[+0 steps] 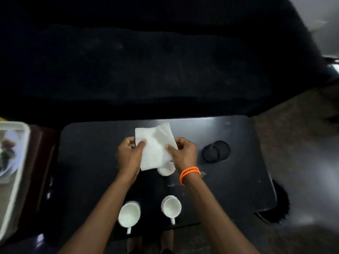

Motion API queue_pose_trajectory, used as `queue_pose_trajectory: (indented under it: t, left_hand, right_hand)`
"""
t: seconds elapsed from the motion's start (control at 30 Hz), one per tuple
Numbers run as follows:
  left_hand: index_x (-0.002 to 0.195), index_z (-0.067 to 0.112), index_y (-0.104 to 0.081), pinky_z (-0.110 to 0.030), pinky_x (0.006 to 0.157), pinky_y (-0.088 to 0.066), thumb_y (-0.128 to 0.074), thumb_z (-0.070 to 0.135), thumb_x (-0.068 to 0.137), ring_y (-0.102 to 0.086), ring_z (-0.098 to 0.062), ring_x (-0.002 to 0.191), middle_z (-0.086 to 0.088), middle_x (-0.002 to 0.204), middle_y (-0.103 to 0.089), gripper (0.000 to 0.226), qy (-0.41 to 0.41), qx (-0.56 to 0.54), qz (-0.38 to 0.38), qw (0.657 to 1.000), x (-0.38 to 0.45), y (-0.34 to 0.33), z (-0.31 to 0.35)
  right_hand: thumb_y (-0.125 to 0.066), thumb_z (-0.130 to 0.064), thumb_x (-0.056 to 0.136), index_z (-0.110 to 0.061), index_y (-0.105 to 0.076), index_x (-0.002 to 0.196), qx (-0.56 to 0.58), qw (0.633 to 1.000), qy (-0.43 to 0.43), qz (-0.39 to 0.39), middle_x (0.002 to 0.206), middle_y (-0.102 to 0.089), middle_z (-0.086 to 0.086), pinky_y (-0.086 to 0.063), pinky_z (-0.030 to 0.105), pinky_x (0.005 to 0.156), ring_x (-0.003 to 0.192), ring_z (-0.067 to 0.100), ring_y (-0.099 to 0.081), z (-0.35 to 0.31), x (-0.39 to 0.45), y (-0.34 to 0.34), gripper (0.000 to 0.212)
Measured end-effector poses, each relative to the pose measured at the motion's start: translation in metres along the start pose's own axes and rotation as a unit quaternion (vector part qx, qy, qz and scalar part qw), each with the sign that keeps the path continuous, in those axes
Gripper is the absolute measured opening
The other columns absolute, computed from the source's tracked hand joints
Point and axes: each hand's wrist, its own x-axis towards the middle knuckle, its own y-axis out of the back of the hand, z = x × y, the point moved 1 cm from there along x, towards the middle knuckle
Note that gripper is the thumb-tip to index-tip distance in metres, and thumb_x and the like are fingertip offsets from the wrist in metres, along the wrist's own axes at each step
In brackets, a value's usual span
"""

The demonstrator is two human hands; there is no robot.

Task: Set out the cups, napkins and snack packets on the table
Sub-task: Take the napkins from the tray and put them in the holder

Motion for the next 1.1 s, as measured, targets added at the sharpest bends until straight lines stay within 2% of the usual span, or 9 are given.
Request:
queue_pose_trajectory:
  t: [0.1, 0.23, 0.37, 0.5, 0.6, 0.7, 0.83, 0.97, 1.1]
  left_hand:
    - [0.108, 0.017, -0.069, -0.041, 0.083, -0.062, -0.079, 0.019, 0.089, -0.075, -0.026, 0.095, -0.004, 0.102, -0.078, 0.022, 0.024, 0.009, -0.077, 0.997, -0.031, -0.07, 0.0]
    - [0.106, 0.018, -0.071, -0.026, 0.068, -0.052, -0.071, 0.011, 0.089, -0.07, -0.021, 0.087, 0.005, 0.091, -0.074, 0.018, -0.055, 0.121, -0.158, 0.978, -0.072, -0.146, 0.001]
    - [0.086, 0.012, -0.072, -0.026, 0.054, -0.038, -0.06, 0.008, 0.086, -0.065, -0.025, 0.07, -0.001, 0.074, -0.071, 0.012, -0.137, 0.233, -0.238, 0.933, -0.102, -0.197, 0.005]
    - [0.067, 0.012, -0.06, -0.029, 0.051, -0.032, -0.059, 0.012, 0.084, -0.06, -0.034, 0.069, -0.004, 0.065, -0.059, 0.017, -0.14, 0.322, -0.274, 0.895, -0.104, -0.229, 0.007]
    - [0.09, 0.006, -0.079, -0.03, 0.066, -0.047, -0.066, 0.022, 0.088, -0.072, -0.038, 0.09, -0.015, 0.092, -0.078, 0.021, -0.11, 0.366, -0.274, 0.883, -0.088, -0.243, 0.011]
    - [0.103, 0.008, -0.079, -0.03, 0.072, -0.054, -0.072, 0.04, 0.085, -0.075, -0.033, 0.096, -0.014, 0.104, -0.078, 0.037, -0.044, 0.401, -0.271, 0.874, -0.063, -0.25, 0.017]
    - [0.09, 0.006, -0.078, -0.024, 0.041, -0.053, -0.076, 0.035, 0.079, -0.075, -0.021, 0.05, -0.012, 0.082, -0.08, 0.031, 0.072, 0.302, -0.244, 0.919, -0.044, -0.246, 0.025]
    - [0.089, 0.002, -0.069, -0.044, 0.064, -0.068, -0.073, 0.034, 0.082, -0.076, -0.028, 0.052, -0.009, 0.081, -0.073, 0.033, 0.104, 0.169, -0.186, 0.962, -0.033, -0.237, 0.021]
    - [0.098, 0.006, -0.068, -0.031, 0.061, -0.065, -0.078, 0.012, 0.086, -0.074, -0.017, 0.052, -0.011, 0.084, -0.072, 0.017, 0.126, 0.086, -0.197, 0.968, -0.029, -0.234, 0.005]
  right_hand:
    - [-0.071, -0.005, 0.084, -0.017, -0.077, 0.093, -0.021, 0.996, 0.006, 0.086, 0.092, -0.076, -0.001, -0.06, 0.023, 0.074, 0.081, 0.01, -0.071, 0.013, 0.003, 0.063, 0.017]
    - [-0.067, 0.001, 0.085, -0.013, -0.079, 0.106, -0.069, 0.978, 0.029, 0.197, 0.094, -0.065, 0.0, -0.039, -0.004, 0.07, 0.08, -0.014, -0.061, 0.037, 0.001, 0.133, 0.028]
    - [-0.067, 0.008, 0.083, -0.006, -0.077, 0.114, -0.151, 0.957, 0.045, 0.245, 0.102, -0.067, 0.015, -0.04, 0.006, 0.08, 0.089, 0.019, -0.065, 0.059, -0.003, 0.183, 0.035]
    - [-0.065, 0.012, 0.081, -0.003, -0.077, 0.115, -0.214, 0.954, 0.063, 0.201, 0.11, -0.073, 0.018, -0.048, 0.027, 0.093, 0.103, 0.033, -0.07, 0.063, 0.01, 0.211, 0.039]
    - [-0.063, 0.007, 0.083, -0.011, -0.078, 0.117, -0.241, 0.962, 0.035, 0.125, 0.116, -0.075, 0.014, -0.046, 0.024, 0.097, 0.111, 0.031, -0.069, 0.055, 0.032, 0.217, 0.042]
    - [-0.059, 0.0, 0.085, -0.022, -0.077, 0.12, -0.29, 0.955, -0.036, 0.055, 0.124, -0.074, 0.012, -0.049, 0.027, 0.105, 0.118, 0.03, -0.067, 0.044, 0.061, 0.215, 0.045]
    - [-0.06, -0.008, 0.087, -0.026, -0.072, 0.126, -0.337, 0.937, -0.093, 0.002, 0.129, -0.07, 0.013, -0.052, 0.032, 0.102, 0.118, 0.032, -0.066, 0.032, 0.091, 0.207, 0.045]
    - [-0.074, -0.024, 0.085, -0.02, -0.067, 0.13, -0.226, 0.962, -0.082, 0.128, 0.12, -0.072, 0.013, -0.054, 0.036, 0.1, 0.113, 0.031, -0.067, 0.035, 0.091, 0.206, 0.046]
    - [-0.077, -0.023, 0.082, -0.013, -0.07, 0.113, -0.122, 0.964, -0.075, 0.224, 0.104, -0.073, 0.011, -0.06, 0.04, 0.089, 0.098, 0.029, -0.071, 0.053, 0.077, 0.201, 0.033]
